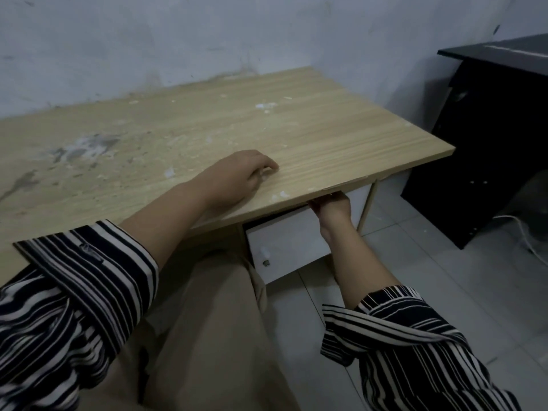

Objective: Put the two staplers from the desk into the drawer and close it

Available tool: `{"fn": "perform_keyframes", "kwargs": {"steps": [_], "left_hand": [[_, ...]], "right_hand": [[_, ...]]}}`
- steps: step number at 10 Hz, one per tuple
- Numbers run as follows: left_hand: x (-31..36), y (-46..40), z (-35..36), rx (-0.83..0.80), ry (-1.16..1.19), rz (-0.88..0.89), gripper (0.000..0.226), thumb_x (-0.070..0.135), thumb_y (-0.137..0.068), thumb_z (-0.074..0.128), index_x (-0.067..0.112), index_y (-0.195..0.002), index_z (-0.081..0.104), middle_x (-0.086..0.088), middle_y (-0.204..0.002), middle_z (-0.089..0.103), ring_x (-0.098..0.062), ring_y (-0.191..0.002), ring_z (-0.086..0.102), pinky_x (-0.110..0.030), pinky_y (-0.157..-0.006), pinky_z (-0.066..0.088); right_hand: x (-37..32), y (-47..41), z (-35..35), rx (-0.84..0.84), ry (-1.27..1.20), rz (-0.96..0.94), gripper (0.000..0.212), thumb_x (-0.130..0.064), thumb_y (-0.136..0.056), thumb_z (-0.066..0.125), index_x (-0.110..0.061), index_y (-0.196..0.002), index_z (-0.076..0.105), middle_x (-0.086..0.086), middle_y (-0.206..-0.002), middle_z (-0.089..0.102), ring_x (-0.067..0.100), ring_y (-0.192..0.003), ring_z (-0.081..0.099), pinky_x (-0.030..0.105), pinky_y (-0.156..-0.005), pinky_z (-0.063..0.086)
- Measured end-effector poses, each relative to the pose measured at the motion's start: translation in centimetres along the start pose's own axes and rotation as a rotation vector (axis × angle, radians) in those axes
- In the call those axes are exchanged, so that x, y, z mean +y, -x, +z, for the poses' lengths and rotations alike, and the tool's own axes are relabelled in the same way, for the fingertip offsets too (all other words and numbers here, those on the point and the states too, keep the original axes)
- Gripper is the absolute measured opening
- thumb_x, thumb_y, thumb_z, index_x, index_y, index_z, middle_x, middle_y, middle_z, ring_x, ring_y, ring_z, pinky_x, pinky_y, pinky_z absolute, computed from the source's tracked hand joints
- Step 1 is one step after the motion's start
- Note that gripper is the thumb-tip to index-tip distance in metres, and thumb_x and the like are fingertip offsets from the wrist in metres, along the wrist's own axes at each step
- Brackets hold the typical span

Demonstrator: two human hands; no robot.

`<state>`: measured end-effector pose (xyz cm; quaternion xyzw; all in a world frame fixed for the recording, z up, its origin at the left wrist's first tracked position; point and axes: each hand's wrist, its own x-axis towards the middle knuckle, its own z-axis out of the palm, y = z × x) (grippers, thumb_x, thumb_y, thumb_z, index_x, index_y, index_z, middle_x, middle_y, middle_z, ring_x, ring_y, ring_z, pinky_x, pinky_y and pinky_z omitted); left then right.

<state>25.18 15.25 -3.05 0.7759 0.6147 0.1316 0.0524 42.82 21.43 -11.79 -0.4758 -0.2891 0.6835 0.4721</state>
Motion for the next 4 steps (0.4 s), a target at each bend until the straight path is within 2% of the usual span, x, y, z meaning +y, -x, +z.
{"fn": "perform_keyframes", "kwargs": {"steps": [1,2,3,4], "left_hand": [[0.3,0.7,-0.1,0.000,-0.004,-0.014,0.035,0.011,-0.096,0.037,0.019,-0.126,0.052,-0.007,-0.129,0.057,-0.022,-0.115,0.052,-0.029,-0.093,0.040],[0.4,1.4,-0.2,0.006,-0.017,0.006,0.034,0.013,-0.096,0.036,0.019,-0.126,0.052,-0.006,-0.127,0.058,-0.022,-0.114,0.054,-0.029,-0.091,0.041],[1.1,2.4,-0.9,-0.001,-0.003,0.007,0.034,0.014,-0.096,0.038,0.019,-0.126,0.052,-0.006,-0.130,0.057,-0.022,-0.118,0.053,-0.032,-0.095,0.041],[1.0,2.9,-1.8,0.028,-0.002,0.014,0.033,0.015,-0.096,0.041,0.020,-0.127,0.051,-0.006,-0.134,0.055,-0.021,-0.122,0.050,-0.036,-0.102,0.040]], "right_hand": [[0.3,1.8,-0.5,0.027,0.140,-0.060,0.038,0.008,-0.089,0.043,0.005,-0.127,0.047,0.028,-0.128,0.055,0.033,-0.118,0.054,0.048,-0.108,0.039],[0.5,3.6,-1.8,0.010,0.270,-0.169,0.034,0.005,-0.088,0.048,-0.002,-0.120,0.053,0.012,-0.099,0.063,0.026,-0.100,0.060,0.050,-0.105,0.043],[-0.2,6.0,-3.2,0.002,0.538,-0.272,0.026,-0.004,-0.085,0.057,-0.006,-0.110,0.062,0.007,-0.098,0.064,0.029,-0.102,0.062,0.048,-0.099,0.050],[-1.7,8.3,-3.4,0.129,0.786,-0.469,0.017,-0.013,-0.084,0.058,-0.012,-0.097,0.069,0.007,-0.094,0.070,0.021,-0.091,0.066,0.032,-0.078,0.056]]}}
